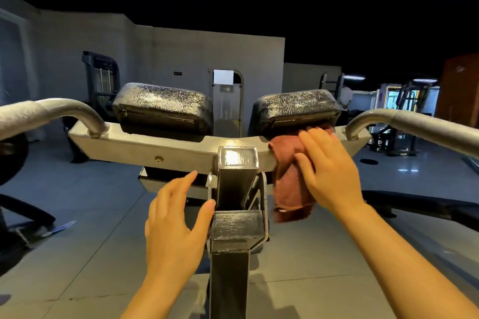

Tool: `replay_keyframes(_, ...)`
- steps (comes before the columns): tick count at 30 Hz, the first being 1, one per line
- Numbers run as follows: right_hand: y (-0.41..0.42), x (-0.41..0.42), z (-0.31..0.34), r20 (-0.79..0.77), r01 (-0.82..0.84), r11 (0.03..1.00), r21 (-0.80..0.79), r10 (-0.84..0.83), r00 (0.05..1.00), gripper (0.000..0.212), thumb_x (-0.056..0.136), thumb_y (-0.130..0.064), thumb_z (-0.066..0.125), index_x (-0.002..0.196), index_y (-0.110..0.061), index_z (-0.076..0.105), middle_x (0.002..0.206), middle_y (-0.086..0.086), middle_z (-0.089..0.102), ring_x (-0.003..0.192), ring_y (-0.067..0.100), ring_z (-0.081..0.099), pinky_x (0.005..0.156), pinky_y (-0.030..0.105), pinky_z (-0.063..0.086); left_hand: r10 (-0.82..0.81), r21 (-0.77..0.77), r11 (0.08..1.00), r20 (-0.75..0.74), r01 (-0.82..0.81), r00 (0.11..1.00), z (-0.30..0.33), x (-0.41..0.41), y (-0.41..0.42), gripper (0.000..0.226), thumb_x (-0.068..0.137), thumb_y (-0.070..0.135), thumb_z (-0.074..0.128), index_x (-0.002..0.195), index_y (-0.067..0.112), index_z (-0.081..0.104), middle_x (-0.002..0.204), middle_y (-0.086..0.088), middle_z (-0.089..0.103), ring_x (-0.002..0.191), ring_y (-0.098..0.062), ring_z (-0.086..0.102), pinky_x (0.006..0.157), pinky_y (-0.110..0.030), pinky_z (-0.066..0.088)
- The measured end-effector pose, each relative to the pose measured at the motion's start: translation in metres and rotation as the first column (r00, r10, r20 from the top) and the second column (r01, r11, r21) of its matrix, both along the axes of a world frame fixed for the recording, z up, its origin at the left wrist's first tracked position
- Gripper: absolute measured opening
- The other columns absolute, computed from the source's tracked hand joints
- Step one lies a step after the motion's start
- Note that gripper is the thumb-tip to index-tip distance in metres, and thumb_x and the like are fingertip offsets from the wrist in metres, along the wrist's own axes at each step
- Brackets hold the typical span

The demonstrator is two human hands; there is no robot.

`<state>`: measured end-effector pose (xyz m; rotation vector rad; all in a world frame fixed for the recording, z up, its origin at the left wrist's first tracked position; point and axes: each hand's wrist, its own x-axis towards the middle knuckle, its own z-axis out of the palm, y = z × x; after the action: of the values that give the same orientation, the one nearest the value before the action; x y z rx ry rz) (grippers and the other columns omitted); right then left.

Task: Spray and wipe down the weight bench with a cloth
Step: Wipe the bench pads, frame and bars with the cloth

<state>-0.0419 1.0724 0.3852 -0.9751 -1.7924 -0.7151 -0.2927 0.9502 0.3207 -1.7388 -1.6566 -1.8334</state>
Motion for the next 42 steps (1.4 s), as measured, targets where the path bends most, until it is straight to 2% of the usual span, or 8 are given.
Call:
replay_keyframes(8, 0.000, -0.032, -0.003, -0.282, -0.034, 0.999, 0.019, 0.037, 0.959, 0.046, 0.098, -0.039, 0.040, 0.125, -0.006, 0.058, 0.126, 0.010, 0.055, 0.122, 0.027, 0.047, 0.110, 0.052, 0.033, 0.104, 0.160, 0.980, 0.093, -0.118, 0.990, 0.012, 0.030, 0.033, 0.050, 0.093, 0.047, 0.024, 0.140, 0.035, 0.036, 0.141, 0.003, 0.044, 0.125, 0.002, 0.026, 0.100, -0.034, 0.021)
replay_keyframes(12, -0.008, -0.074, -0.016, -0.135, -0.160, 0.977, 0.142, 0.179, 0.975, 0.041, 0.096, -0.027, 0.049, 0.130, -0.007, 0.058, 0.129, 0.012, 0.056, 0.127, 0.027, 0.045, 0.116, 0.047, 0.026, 0.142, 0.123, 0.981, 0.074, -0.150, 0.987, 0.012, 0.029, 0.035, 0.059, 0.091, 0.050, 0.020, 0.144, 0.029, 0.038, 0.143, 0.002, 0.042, 0.131, -0.013, 0.030, 0.102, -0.035, 0.020)
replay_keyframes(17, 0.011, -0.024, -0.006, 0.106, -0.156, 0.968, 0.199, 0.137, 0.985, 0.032, 0.095, -0.012, 0.056, 0.126, -0.005, 0.061, 0.124, 0.012, 0.060, 0.121, 0.027, 0.051, 0.112, 0.043, 0.035, 0.142, 0.094, 0.984, 0.073, -0.149, 0.987, 0.013, 0.031, 0.033, 0.065, 0.088, 0.056, 0.017, 0.143, 0.028, 0.040, 0.143, 0.002, 0.043, 0.131, -0.014, 0.028, 0.102, -0.037, 0.021)
replay_keyframes(22, 0.022, 0.037, -0.005, -0.098, -0.039, 0.997, 0.060, 0.045, 0.994, 0.040, 0.099, -0.026, 0.042, 0.133, -0.009, 0.055, 0.134, 0.011, 0.056, 0.128, 0.022, 0.043, 0.109, 0.040, 0.038, 0.139, 0.100, 0.984, 0.087, -0.147, 0.987, 0.012, 0.033, 0.035, 0.066, 0.088, 0.055, 0.017, 0.142, 0.027, 0.042, 0.141, -0.001, 0.046, 0.129, -0.017, 0.031, 0.102, -0.043, 0.026)
replay_keyframes(26, 0.012, 0.009, -0.006, -0.288, -0.128, 0.990, 0.057, 0.139, 0.947, 0.042, 0.098, -0.026, 0.039, 0.130, -0.006, 0.057, 0.132, 0.012, 0.057, 0.130, 0.020, 0.042, 0.113, 0.038, 0.033, 0.143, 0.095, 0.985, 0.047, -0.147, 0.989, 0.012, 0.032, 0.037, 0.065, 0.089, 0.054, 0.014, 0.145, 0.030, 0.038, 0.139, -0.001, 0.045, 0.126, -0.017, 0.033, 0.099, -0.042, 0.028)
replay_keyframes(31, -0.010, -0.056, -0.005, -0.138, -0.270, 0.958, 0.098, 0.281, 0.950, 0.033, 0.095, -0.015, 0.045, 0.121, -0.005, 0.062, 0.121, 0.009, 0.061, 0.121, 0.021, 0.047, 0.118, 0.030, 0.020, 0.151, 0.075, 0.985, 0.022, -0.152, 0.988, 0.013, 0.033, 0.035, 0.065, 0.090, 0.054, 0.013, 0.147, 0.030, 0.035, 0.138, -0.003, 0.045, 0.126, -0.019, 0.033, 0.099, -0.046, 0.030)
replay_keyframes(36, -0.011, -0.043, -0.001, 0.013, -0.278, 0.958, 0.065, 0.278, 0.961, 0.032, 0.098, -0.018, 0.044, 0.121, -0.008, 0.064, 0.120, 0.008, 0.062, 0.118, 0.023, 0.052, 0.111, 0.039, 0.035, 0.173, 0.055, 0.983, 0.004, -0.173, 0.985, 0.013, 0.031, 0.033, 0.064, 0.091, 0.054, 0.013, 0.148, 0.031, 0.034, 0.137, -0.001, 0.044, 0.126, -0.019, 0.033, 0.099, -0.049, 0.030)
replay_keyframes(42, 0.004, 0.025, -0.002, -0.255, -0.149, 0.988, -0.031, 0.136, 0.957, 0.046, 0.097, -0.030, 0.035, 0.130, -0.007, 0.058, 0.133, 0.012, 0.058, 0.130, 0.026, 0.047, 0.111, 0.040, 0.036, 0.153, 0.065, 0.986, 0.022, -0.154, 0.988, 0.012, 0.033, 0.034, 0.063, 0.091, 0.055, 0.013, 0.146, 0.033, 0.035, 0.133, 0.000, 0.046, 0.124, -0.017, 0.034, 0.097, -0.041, 0.027)
